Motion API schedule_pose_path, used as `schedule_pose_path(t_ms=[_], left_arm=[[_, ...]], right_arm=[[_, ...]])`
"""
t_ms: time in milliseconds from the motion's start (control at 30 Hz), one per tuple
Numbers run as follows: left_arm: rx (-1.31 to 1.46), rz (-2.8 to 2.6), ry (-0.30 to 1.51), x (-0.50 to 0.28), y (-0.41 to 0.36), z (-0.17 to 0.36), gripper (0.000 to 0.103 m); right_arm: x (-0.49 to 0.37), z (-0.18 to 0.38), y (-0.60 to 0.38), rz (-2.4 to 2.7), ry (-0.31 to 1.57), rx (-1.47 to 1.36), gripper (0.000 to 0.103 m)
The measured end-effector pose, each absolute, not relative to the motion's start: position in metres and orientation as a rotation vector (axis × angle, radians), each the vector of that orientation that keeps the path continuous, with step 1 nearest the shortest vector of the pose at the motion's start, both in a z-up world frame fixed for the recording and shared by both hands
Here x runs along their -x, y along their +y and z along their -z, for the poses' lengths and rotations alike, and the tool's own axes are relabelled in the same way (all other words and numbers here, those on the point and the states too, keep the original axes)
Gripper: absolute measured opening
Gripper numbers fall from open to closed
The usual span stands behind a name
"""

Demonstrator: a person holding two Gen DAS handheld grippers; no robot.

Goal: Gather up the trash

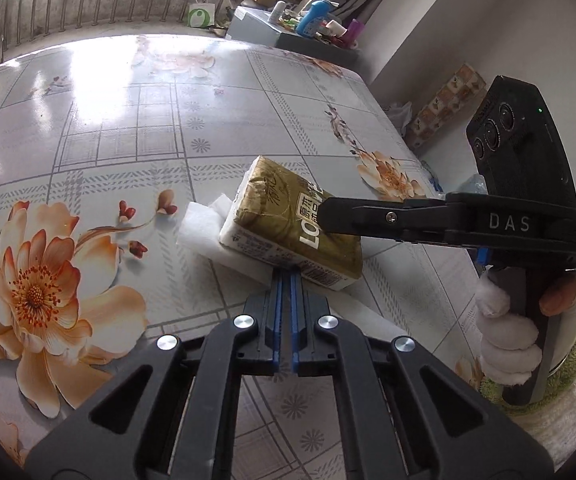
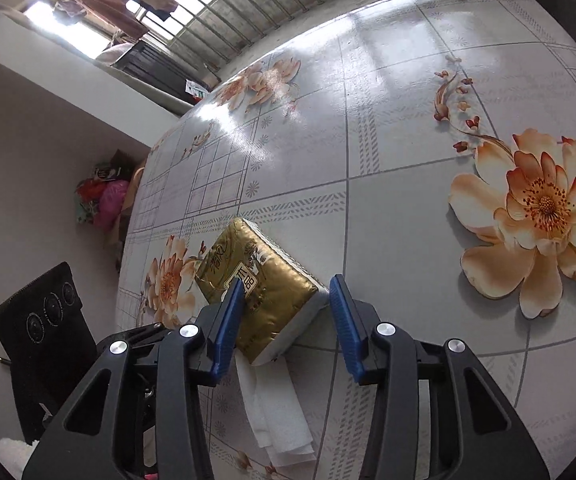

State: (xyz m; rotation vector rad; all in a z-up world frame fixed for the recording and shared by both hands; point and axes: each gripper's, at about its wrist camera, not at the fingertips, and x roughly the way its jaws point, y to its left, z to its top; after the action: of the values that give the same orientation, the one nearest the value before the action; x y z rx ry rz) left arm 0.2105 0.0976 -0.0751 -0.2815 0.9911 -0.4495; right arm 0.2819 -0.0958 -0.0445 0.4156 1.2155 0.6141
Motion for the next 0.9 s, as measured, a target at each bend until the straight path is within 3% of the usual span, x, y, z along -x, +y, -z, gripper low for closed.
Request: schedule_pose_path(t_ms=[467, 900], left_arm=[[0.249, 0.854, 1.114, -0.130, -0.016, 0.074, 0.000], [0.228, 0.721, 1.072, -0.118, 0.029, 0.052, 0.004]], right_arm=[[-0.173, 0.044, -0.206, -0.420, 1.156, -0.545, 0.043], [-0.143, 0.034, -0.242, -0.363, 1.039, -0.645, 0.048]])
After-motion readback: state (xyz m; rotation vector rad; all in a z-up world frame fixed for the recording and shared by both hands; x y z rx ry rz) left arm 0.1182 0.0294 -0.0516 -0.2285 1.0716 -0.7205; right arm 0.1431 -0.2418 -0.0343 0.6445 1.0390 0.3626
